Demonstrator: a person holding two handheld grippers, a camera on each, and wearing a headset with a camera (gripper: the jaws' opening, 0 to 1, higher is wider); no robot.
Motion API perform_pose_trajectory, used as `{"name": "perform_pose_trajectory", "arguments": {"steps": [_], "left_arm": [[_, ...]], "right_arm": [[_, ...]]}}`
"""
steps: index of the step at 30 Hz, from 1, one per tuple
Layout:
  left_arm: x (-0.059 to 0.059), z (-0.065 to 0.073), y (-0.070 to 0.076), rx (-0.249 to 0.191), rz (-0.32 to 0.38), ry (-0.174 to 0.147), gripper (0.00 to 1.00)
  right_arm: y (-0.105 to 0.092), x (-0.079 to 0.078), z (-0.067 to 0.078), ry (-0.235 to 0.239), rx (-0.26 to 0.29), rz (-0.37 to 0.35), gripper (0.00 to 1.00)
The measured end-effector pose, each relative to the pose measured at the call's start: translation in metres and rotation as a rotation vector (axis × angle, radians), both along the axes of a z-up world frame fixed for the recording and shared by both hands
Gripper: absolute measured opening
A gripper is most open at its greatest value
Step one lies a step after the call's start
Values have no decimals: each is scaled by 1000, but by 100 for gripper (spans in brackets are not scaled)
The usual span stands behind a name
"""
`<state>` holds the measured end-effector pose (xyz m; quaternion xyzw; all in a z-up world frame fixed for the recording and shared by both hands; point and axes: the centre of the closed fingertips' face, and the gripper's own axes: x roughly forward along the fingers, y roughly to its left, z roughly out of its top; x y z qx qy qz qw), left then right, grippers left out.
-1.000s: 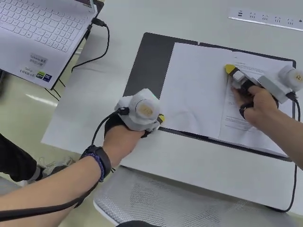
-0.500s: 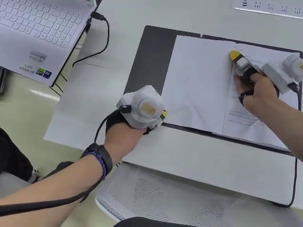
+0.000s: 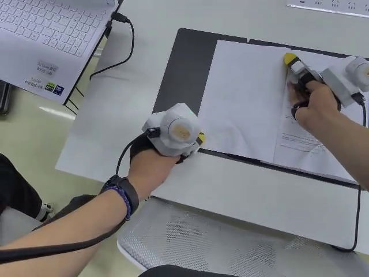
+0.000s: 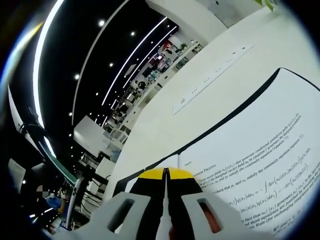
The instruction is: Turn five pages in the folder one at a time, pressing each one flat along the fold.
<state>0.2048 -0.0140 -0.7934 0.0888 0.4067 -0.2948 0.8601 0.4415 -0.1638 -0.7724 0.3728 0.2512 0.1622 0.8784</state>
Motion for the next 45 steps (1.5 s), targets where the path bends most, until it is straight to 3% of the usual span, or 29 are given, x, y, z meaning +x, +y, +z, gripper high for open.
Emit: {"name": "perform_pose_trajectory", "arguments": {"steps": [6, 8, 15, 17, 19, 26, 30, 45], "left_arm": [[0, 0, 1, -26, 39, 8, 0], [0, 1, 0, -23, 36, 7, 0], [0, 1, 0, -17, 32, 7, 0], [0, 1, 0, -18, 33, 9, 0], [0, 1, 0, -14, 30, 7, 0], [-1, 1, 0, -9, 28, 4, 0], [-1, 1, 0, -4, 23, 4, 0], [-1, 1, 1, -11, 26, -6, 0]], "right_arm": [[-2, 11, -3, 11, 22, -12, 0], [0, 9, -3, -12, -18, 15, 0], [-2, 3, -5, -4, 10, 30, 0], [0, 0, -6, -12, -4, 56, 0], [4, -12, -1, -25, -39, 94, 0], [9, -40, 12, -34, -60, 98, 0], [13, -56, 15, -40, -106, 162, 0], [4, -99, 11, -31, -148, 211, 0]]}}
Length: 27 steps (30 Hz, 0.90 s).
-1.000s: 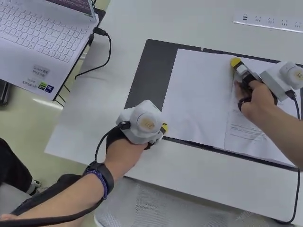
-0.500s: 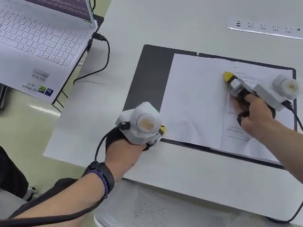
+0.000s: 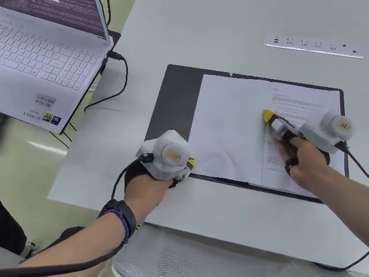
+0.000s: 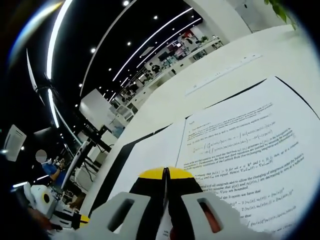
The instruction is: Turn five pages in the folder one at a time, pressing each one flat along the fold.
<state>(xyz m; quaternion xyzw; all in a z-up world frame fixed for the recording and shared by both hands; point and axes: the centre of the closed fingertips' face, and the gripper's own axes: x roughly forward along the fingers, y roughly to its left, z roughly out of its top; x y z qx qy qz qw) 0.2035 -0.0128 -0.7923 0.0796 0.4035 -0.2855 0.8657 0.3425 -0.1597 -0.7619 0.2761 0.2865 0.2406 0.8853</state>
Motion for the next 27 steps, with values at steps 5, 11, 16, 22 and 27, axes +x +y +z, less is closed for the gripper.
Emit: {"name": "perform_pose_trajectory", "arguments": {"steps": [5, 11, 16, 22, 27], "left_arm": [[0, 0, 0, -4, 0, 1, 0], [0, 0, 0, -8, 3, -5, 0], [-1, 0, 1, -30, 7, 4, 0], [-2, 0, 0, -32, 6, 1, 0], [-2, 1, 1, -58, 12, 5, 0]], "right_arm": [[-1, -12, -2, 10, -1, 8, 0], [-2, -30, -2, 25, -1, 7, 0], [-1, -45, -3, 35, -20, 43, 0], [-1, -61, -4, 42, -30, 61, 0], [-1, -68, -4, 50, -38, 58, 0]]}}
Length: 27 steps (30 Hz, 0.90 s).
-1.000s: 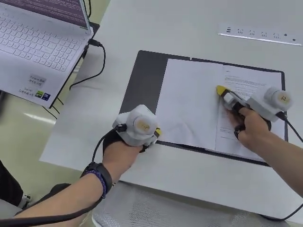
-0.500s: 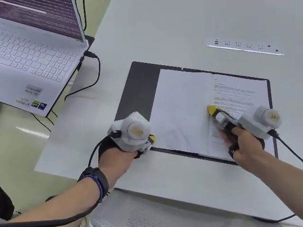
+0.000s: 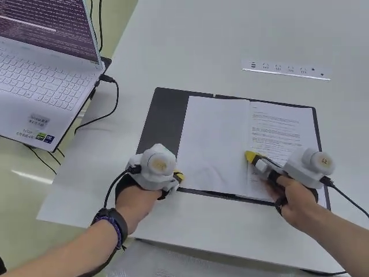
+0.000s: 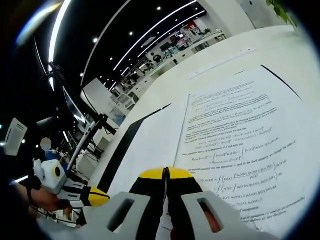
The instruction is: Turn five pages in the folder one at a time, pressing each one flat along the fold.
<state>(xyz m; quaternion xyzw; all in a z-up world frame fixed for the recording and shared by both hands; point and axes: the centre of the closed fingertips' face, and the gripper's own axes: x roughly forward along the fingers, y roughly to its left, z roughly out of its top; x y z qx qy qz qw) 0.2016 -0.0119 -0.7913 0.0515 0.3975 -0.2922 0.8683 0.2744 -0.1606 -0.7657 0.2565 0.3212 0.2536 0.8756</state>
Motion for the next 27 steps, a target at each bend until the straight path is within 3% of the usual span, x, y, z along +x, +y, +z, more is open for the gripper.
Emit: {"name": "perform_pose_trajectory", "arguments": {"steps": [14, 27], "left_arm": [[0, 0, -2, -10, -12, 0, 0], [-1, 0, -3, 3, -26, -9, 0]], "right_arm": [[-5, -12, -11, 13, -34, 42, 0], [-7, -43, -15, 5, -43, 69, 0]]}}
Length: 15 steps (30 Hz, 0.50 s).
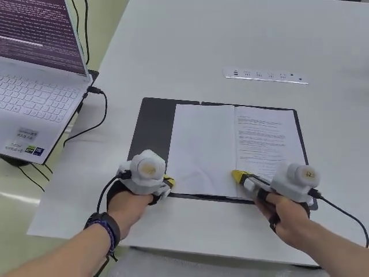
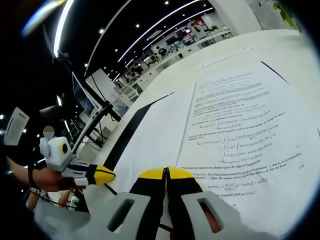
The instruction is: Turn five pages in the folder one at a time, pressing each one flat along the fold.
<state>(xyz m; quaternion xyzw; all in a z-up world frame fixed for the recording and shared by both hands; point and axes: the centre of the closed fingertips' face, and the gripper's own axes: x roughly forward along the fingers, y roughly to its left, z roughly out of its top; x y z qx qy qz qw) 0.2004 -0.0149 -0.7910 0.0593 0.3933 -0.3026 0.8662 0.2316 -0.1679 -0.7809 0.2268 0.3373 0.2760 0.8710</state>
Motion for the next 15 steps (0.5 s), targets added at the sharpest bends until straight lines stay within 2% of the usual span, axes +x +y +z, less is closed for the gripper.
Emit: {"name": "perform_pose_trajectory", "arguments": {"steps": [15], "left_arm": [[0, 0, 1, 4, -2, -4, 0]], "right_arm": [[1, -22, 0, -1, 1, -8, 0]]}}
